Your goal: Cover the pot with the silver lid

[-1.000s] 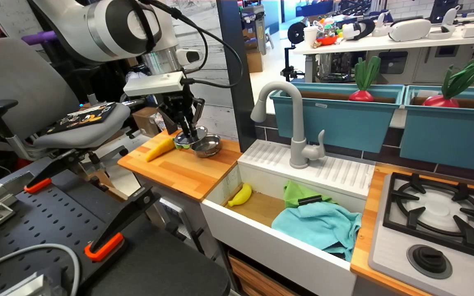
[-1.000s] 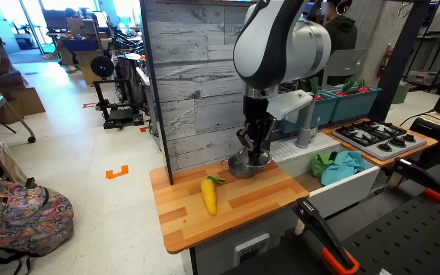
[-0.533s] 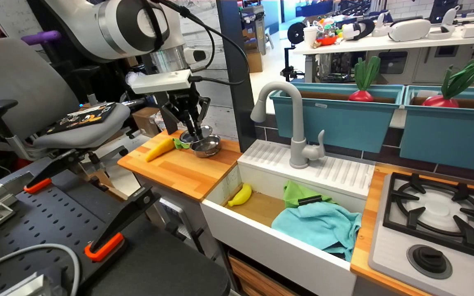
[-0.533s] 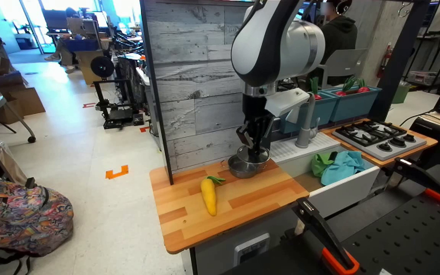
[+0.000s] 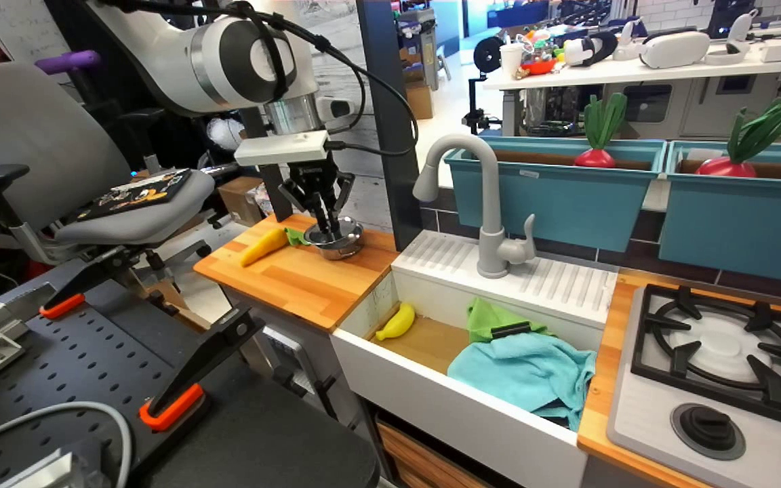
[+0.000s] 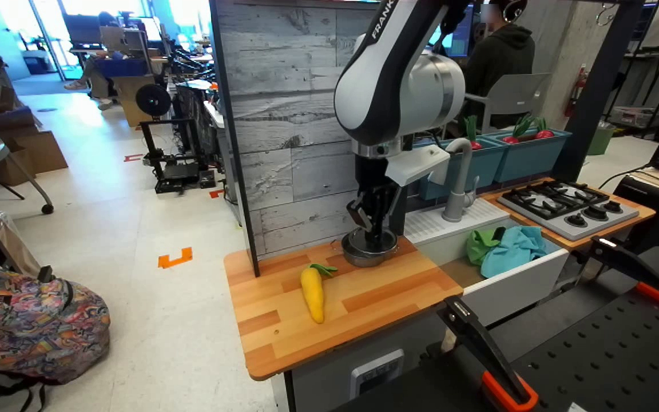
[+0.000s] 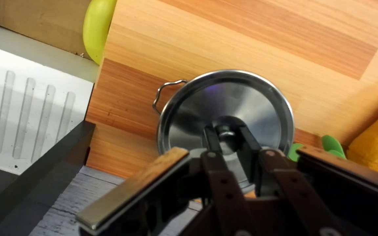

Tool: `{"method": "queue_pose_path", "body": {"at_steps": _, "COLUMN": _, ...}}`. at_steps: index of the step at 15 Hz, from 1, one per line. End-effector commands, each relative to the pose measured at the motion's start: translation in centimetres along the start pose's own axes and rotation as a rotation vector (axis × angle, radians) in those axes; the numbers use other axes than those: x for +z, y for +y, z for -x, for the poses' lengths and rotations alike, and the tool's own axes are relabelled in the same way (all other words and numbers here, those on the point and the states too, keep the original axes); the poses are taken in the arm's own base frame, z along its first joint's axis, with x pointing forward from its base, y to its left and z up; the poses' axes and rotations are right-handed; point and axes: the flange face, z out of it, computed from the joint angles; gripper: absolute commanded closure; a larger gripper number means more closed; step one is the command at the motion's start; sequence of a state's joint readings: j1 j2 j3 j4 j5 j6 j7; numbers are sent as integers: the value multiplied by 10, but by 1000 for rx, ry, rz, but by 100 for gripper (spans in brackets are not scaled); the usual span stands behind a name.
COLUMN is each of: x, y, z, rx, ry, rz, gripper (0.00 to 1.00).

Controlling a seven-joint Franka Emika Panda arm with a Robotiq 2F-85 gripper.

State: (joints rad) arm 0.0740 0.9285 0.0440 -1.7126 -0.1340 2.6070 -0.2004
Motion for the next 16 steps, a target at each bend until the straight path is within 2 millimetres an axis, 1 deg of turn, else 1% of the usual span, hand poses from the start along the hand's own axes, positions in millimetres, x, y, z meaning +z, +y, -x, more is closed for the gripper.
{"method": "queue_pose_path", "body": {"at_steps": 1, "x": 6, "y": 4, "z": -19, "rx": -17, "ry": -15, "rz": -15, "gripper": 95}}
{"method": "queue_pose_path", "body": {"at_steps": 8, "x": 16, "y": -1, "z": -21, "rx": -18, "ry": -41, "rz": -18, "gripper": 95}}
{"method": "queue_pose_path", "body": {"at_steps": 16, "x": 22, "y": -15, "z": -21, "rx": 64, "ry": 71, "rz": 42, "gripper": 95}}
